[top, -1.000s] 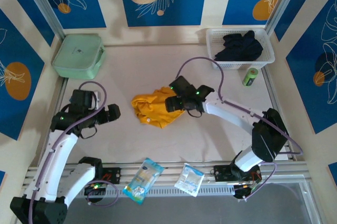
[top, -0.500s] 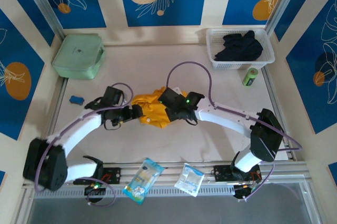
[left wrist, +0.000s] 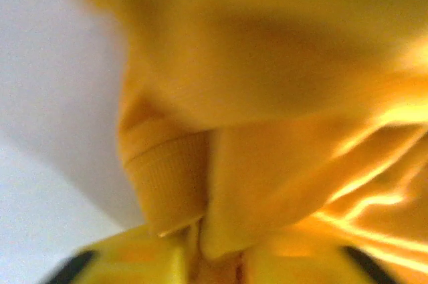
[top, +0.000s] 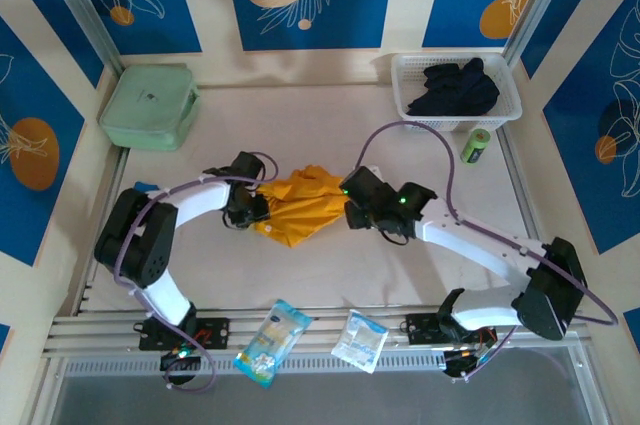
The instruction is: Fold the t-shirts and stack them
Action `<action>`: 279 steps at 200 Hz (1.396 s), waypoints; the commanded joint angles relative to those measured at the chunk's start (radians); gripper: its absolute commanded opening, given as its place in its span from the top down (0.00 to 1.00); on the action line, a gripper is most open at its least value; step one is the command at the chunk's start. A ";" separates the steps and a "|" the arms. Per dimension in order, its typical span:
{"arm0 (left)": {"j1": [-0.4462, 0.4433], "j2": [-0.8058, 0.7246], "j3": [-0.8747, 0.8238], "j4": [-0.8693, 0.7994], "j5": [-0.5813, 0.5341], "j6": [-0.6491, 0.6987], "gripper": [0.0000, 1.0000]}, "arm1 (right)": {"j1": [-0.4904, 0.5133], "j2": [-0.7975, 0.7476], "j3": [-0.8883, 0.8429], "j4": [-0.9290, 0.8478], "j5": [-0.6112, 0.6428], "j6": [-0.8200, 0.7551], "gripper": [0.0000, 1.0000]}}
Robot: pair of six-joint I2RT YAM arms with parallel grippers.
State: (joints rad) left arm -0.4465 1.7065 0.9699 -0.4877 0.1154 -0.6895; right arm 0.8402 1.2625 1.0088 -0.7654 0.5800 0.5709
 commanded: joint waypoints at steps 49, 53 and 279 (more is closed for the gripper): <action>-0.066 -0.188 0.131 -0.007 -0.054 0.142 1.00 | -0.060 -0.069 -0.067 0.107 -0.128 -0.078 0.36; -0.066 -0.213 0.144 -0.039 -0.065 0.155 1.00 | -0.068 -0.058 -0.066 0.117 -0.131 -0.080 0.36; -0.535 0.293 0.912 -0.427 0.118 0.326 0.36 | -0.490 -0.403 -0.127 -0.164 -0.240 0.247 0.68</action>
State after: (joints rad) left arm -0.9310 1.9808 1.8675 -0.9028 0.2363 -0.3607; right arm 0.4328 0.9024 0.8379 -0.7841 0.4328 0.7815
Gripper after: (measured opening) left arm 0.282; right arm 0.266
